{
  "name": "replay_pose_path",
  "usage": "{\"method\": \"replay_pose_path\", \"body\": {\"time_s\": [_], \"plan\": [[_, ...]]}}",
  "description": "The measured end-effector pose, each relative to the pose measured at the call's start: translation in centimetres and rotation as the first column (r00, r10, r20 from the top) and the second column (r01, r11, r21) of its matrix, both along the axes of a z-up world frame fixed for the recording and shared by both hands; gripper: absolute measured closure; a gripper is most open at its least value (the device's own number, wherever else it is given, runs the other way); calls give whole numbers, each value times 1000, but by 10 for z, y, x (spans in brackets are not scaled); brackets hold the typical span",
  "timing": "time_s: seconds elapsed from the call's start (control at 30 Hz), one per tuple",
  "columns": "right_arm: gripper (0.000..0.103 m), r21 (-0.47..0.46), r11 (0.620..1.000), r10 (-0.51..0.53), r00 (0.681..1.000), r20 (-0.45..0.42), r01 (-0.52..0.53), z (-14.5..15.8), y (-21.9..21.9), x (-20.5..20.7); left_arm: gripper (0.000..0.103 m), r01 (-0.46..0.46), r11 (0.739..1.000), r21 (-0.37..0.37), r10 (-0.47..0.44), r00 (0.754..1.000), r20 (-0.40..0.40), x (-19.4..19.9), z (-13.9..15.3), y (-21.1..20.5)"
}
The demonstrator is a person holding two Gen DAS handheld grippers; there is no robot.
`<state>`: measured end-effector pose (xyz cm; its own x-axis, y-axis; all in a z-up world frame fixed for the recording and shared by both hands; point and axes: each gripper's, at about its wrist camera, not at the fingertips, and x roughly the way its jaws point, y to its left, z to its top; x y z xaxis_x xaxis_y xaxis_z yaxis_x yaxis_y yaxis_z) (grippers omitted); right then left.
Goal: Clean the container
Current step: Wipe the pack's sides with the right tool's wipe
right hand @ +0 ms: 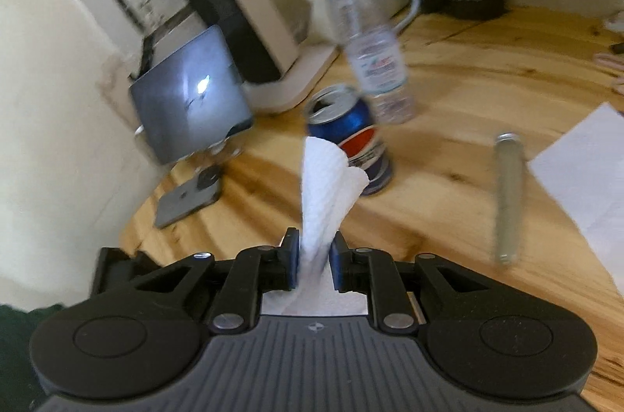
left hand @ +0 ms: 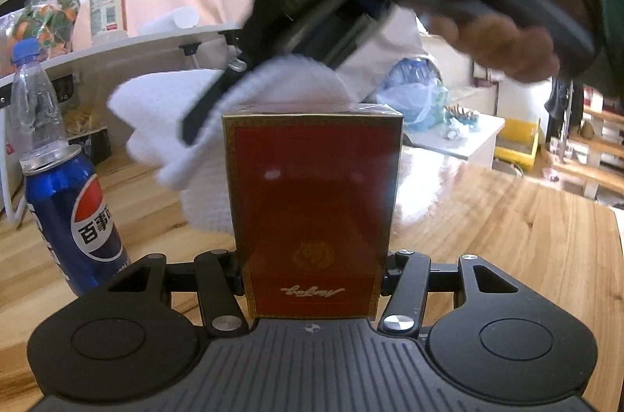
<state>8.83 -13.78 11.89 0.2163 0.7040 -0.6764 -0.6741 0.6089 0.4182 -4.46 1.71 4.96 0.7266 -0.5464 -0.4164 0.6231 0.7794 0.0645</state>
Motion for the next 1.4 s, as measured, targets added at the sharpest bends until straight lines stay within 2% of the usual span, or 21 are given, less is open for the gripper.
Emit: {"method": "replay_pose_path", "body": {"time_s": [0.1,0.17,0.23,0.33,0.37,0.43,0.5,0.53,0.7,0.8,1.0,1.07,1.17,1.3,1.4], "plan": [[84,117,989,-92,996,15,90,1,-24,-1,47,-18,1000,-23,18,1000,-4,3,1,3],[84,238,962,-146,989,24,137,3,-46,-10,47,-29,996,-82,26,999,-29,7,2,9],[84,361,912,-195,980,-37,195,-9,-68,-22,47,-19,985,-171,8,998,-66,11,6,19],[84,481,848,-185,974,-127,224,-35,-83,-33,47,1,973,-231,-19,997,-73,11,8,25],[84,520,821,-177,971,-162,236,-45,-87,-36,47,16,970,-242,-34,997,-73,10,8,25],[84,553,787,-209,961,-179,274,-58,-92,-40,47,43,967,-249,-60,996,-59,6,9,24],[84,629,724,-165,957,-239,282,-71,-95,-39,47,46,972,-229,-60,997,-57,6,7,21],[84,649,707,-155,957,-245,280,-75,-94,-40,47,42,975,-219,-57,996,-61,6,6,20],[84,627,725,-130,951,-281,285,-91,-81,-39,47,30,977,-212,-47,996,-78,9,4,20],[84,581,755,-152,943,-296,304,-100,-80,-36,47,23,979,-201,-40,996,-85,10,4,18],[84,456,835,-205,943,-262,307,-107,-73,-32,47,21,989,-145,-35,994,-99,11,-2,10],[84,437,848,-207,946,-248,300,-106,-75,-36,47,20,990,-137,-35,994,-106,12,-3,9],[84,455,843,-191,951,-244,286,-99,-74,-40,47,18,991,-130,-32,993,-111,13,-3,9],[84,534,800,-172,957,-232,273,-83,-83,-48,47,12,992,-128,-28,992,-124,15,-4,9],[84,567,786,-166,968,-187,245,-67,-87,-55,47,56,982,-178,-80,988,-130,15,-1,14]]}}
